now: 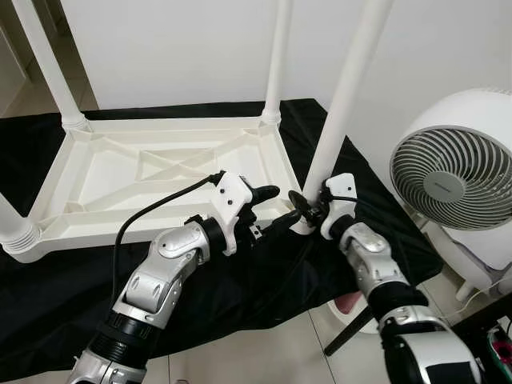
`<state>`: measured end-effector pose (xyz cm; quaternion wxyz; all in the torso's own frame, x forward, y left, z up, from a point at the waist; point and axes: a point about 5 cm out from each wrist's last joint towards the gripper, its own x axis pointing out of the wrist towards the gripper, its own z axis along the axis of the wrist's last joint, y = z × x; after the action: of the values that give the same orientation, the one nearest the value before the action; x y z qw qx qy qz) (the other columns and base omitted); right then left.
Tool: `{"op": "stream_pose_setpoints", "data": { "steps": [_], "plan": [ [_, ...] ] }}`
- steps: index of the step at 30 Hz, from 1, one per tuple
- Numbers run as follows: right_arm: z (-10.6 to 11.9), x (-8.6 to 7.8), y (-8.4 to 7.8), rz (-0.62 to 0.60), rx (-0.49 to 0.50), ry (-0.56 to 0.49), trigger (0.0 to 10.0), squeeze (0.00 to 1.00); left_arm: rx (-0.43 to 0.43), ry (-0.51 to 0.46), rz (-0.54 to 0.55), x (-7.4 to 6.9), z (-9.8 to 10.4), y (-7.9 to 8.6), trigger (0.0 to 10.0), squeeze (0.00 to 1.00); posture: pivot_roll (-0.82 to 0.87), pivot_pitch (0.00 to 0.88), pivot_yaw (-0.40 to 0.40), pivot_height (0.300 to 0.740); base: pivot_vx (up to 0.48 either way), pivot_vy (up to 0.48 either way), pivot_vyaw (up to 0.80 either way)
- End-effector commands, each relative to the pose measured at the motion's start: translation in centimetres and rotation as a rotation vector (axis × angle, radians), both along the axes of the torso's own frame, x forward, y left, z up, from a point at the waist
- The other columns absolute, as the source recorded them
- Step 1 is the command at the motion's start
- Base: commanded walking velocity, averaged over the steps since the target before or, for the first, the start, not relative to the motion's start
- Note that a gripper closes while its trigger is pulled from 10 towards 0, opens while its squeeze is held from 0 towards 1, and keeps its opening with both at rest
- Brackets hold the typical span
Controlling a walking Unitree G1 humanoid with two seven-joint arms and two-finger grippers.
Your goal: Building children table
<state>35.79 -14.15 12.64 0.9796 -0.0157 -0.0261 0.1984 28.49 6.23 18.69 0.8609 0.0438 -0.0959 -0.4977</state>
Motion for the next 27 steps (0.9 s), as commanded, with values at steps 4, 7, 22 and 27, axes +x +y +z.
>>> {"op": "stream_pose_setpoints", "data": {
  "steps": [4, 7, 22, 27],
  "plan": [
    [-1.5, -0.4, 0.1, -0.120, 0.032, 0.073, 10.0, 0.00, 0.011, 0.003, -0.017, -0.1, -0.1, -0.2, 10.0, 0.00, 0.06, 0.027, -0.016, 0.740, 0.000, 0.000, 0.00],
    [-1.4, -0.8, 1.3, -0.336, 0.102, 0.064, 10.0, 0.00, 0.006, 0.004, -0.019, -0.1, -0.1, -0.4, 10.0, 0.00, 0.06, 0.019, -0.021, 0.740, 0.000, 0.000, 0.00],
    [-0.7, -1.9, 3.5, -0.384, 0.150, 0.049, 10.0, 1.00, -0.007, 0.007, -0.028, -0.2, -0.3, -1.0, 10.0, 0.00, 0.05, 0.006, -0.040, 0.740, 0.000, 0.000, 0.00],
    [-0.2, -2.4, 3.6, -0.271, 0.210, 0.018, 10.0, 1.00, -0.010, 0.010, -0.026, -0.4, -0.4, -1.0, 10.0, 0.00, 0.06, 0.004, -0.040, 0.740, 0.000, 0.000, 0.00]
  ]
}}
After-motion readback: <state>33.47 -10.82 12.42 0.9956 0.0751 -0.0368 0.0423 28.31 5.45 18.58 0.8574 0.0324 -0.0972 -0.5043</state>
